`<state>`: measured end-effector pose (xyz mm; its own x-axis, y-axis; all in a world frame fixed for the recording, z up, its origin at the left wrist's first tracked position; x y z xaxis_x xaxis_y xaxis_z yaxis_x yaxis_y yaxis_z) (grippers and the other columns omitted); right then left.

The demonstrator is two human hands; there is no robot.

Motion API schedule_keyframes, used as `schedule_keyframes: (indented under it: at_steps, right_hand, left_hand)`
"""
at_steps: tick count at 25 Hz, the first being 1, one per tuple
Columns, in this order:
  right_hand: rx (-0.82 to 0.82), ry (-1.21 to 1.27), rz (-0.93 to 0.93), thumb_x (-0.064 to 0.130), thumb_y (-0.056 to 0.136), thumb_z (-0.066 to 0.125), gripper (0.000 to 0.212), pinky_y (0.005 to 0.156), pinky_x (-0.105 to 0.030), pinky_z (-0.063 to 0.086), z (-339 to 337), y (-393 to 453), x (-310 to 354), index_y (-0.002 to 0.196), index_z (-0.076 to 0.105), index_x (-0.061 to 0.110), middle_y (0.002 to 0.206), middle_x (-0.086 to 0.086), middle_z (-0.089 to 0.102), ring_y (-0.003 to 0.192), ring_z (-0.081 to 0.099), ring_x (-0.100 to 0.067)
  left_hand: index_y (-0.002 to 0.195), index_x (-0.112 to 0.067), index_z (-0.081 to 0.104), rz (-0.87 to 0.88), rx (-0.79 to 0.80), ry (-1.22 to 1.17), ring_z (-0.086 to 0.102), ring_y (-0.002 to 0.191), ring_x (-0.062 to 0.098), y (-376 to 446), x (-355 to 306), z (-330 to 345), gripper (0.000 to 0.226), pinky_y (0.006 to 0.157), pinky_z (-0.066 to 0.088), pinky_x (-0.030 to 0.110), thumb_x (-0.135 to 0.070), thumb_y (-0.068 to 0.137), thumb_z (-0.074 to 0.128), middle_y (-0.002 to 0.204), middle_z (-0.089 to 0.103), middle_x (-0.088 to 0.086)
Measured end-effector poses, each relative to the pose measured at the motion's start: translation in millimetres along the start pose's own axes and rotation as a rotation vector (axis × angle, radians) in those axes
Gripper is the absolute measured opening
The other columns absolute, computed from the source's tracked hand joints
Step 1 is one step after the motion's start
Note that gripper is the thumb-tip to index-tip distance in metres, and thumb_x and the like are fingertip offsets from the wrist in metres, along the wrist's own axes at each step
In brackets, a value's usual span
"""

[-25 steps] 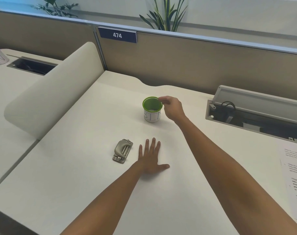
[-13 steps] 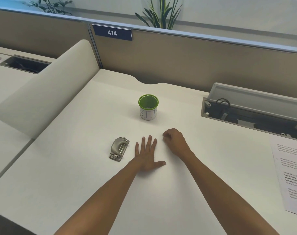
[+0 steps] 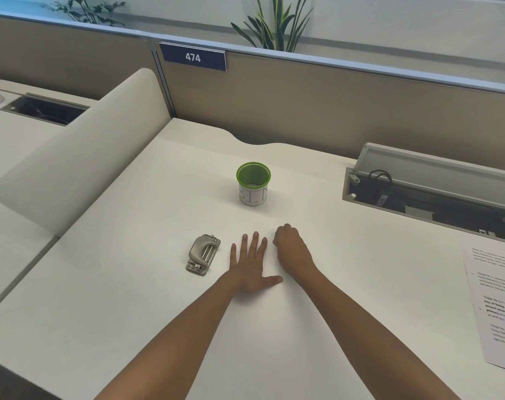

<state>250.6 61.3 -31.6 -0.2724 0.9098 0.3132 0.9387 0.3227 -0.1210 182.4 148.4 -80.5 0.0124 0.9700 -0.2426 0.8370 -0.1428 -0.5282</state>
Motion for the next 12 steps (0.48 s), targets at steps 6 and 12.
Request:
schedule_keyframes:
  at_steps: [6,12]
  right_hand:
    - [-0.049,0.799,0.393,0.002,0.096,0.045,0.009,0.067,-0.029,0.046,-11,3,-52,0.095,0.053,0.006,0.101,-0.012,0.067,0.085,0.06,-0.024]
    - [-0.117,0.962,0.374,0.003,0.092,0.057,0.016,0.057,-0.009,0.048,-53,32,-40,0.101,0.07,0.001,0.088,-0.013,0.072,0.072,0.067,-0.016]
  left_hand:
    - [0.153,-0.024,-0.027,0.011,-0.002,-0.019,-0.039,0.143,0.027,2,1,1,0.112,0.113,-0.024,0.052,-0.081,0.083,0.04,0.158,-0.04,-0.001]
    - [0.153,-0.024,-0.027,0.003,0.0,-0.019,-0.041,0.143,0.026,3,2,1,0.112,0.113,-0.026,0.052,-0.081,0.082,0.04,0.157,-0.041,-0.002]
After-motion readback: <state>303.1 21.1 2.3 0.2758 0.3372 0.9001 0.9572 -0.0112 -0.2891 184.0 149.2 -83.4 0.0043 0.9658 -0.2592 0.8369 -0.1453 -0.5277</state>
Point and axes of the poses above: each hand's wrist, its own y-axis towards the middle knuckle, its own z-axis out of the palm, x = y × z, the point moved 10 cm from there along y, towards the middle knuckle
